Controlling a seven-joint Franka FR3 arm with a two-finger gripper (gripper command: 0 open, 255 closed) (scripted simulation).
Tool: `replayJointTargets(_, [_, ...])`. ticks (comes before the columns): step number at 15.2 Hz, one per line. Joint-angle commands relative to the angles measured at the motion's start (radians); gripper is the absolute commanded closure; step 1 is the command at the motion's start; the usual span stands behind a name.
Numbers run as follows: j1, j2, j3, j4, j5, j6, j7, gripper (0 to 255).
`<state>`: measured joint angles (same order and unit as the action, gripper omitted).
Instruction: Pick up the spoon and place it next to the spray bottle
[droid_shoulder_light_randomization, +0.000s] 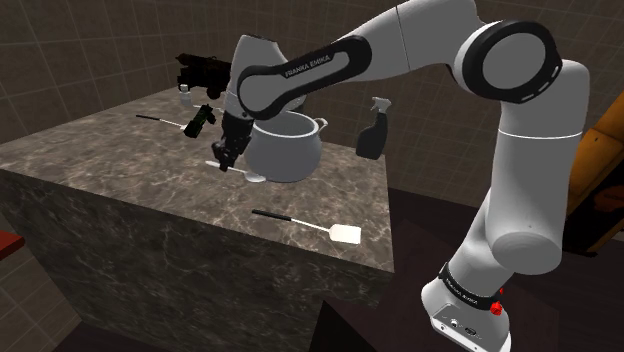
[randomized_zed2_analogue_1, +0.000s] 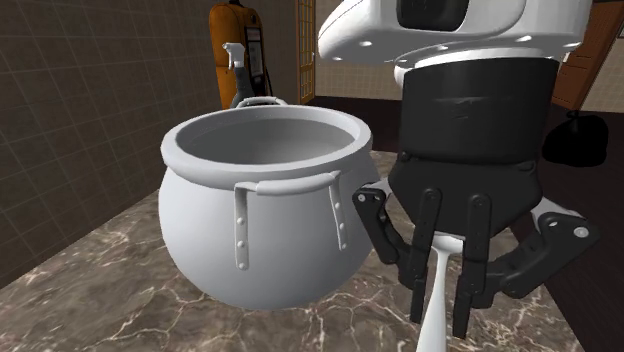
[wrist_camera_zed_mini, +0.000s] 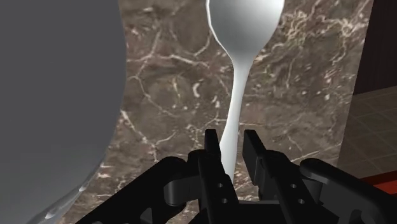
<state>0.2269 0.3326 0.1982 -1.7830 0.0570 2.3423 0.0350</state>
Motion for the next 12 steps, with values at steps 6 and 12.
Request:
replayJointTargets(6, [-0.004,-0.036,0.001,0.048,0.004,-0.084,0.001,255])
replayJointTargets(12, [-0.005,-0.058,0.002,0.100,0.005,-0.157,0.006,255])
